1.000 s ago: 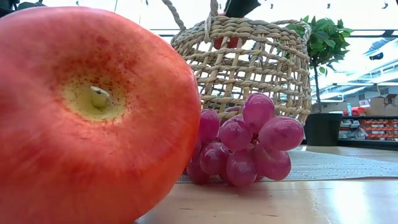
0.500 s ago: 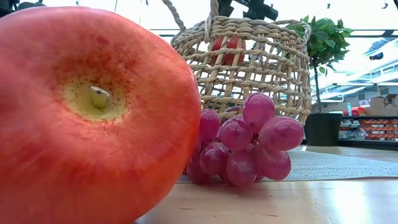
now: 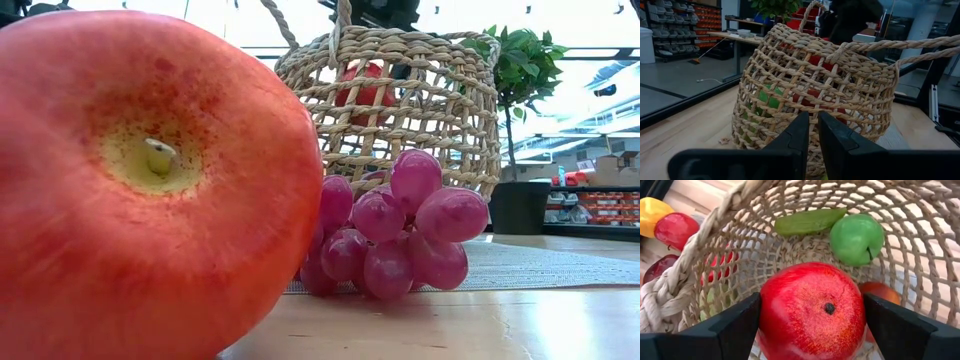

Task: Build produce basket
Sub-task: Put the red apple into the brown basket

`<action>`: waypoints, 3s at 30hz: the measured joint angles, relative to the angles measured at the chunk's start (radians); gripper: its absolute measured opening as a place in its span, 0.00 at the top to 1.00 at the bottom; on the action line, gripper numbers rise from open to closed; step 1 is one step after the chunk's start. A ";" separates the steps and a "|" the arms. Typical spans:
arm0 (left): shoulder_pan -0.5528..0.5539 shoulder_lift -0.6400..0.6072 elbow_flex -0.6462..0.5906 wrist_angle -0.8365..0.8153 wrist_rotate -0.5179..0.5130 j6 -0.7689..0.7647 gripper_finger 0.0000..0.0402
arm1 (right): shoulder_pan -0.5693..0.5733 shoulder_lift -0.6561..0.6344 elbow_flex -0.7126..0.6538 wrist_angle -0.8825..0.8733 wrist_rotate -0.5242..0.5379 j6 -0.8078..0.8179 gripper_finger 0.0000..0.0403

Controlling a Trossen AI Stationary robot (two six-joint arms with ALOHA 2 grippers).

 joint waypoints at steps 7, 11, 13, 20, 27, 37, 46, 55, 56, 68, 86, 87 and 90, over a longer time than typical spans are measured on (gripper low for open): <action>0.000 0.000 0.000 0.000 0.000 0.000 0.88 | -0.024 0.000 0.000 -0.029 -0.043 0.033 0.14; 0.000 0.000 0.000 0.000 0.000 0.000 0.88 | -0.044 0.000 0.000 -0.028 -0.119 0.035 0.14; 0.000 0.000 0.000 0.000 0.000 0.000 0.88 | -0.054 0.000 0.000 -0.028 -0.141 0.035 0.14; 0.000 0.000 0.000 0.000 0.000 0.000 0.88 | -0.068 0.000 0.000 -0.028 -0.156 0.035 0.14; 0.000 0.000 0.000 0.000 0.000 0.000 0.88 | -0.077 0.000 0.000 -0.029 -0.194 -0.022 0.14; 0.000 0.000 0.000 0.000 0.000 0.000 0.88 | -0.045 0.002 -0.142 0.131 -0.142 -0.300 0.14; 0.000 0.000 0.000 0.000 0.000 0.000 0.88 | -0.048 0.002 -0.265 0.271 -0.105 -0.371 0.11; 0.000 0.000 0.000 0.000 0.000 0.000 0.88 | -0.049 0.002 -0.249 0.250 -0.085 -0.370 0.03; 0.000 0.000 0.000 0.000 0.000 0.000 0.88 | -0.049 0.002 -0.232 0.228 -0.084 -0.372 0.03; 0.000 0.000 0.000 0.000 0.000 0.000 0.88 | 0.071 0.000 0.055 0.010 0.219 -0.389 0.03; 0.000 0.000 0.000 0.000 0.000 0.000 0.88 | 0.406 0.003 0.113 0.633 0.426 -0.790 0.03; 0.000 0.000 0.000 0.000 0.000 0.000 0.88 | 0.418 0.003 0.113 0.639 0.426 -0.790 0.03; 0.000 0.000 0.000 0.000 0.000 0.000 0.88 | 0.451 0.020 0.113 0.661 0.428 -0.810 0.03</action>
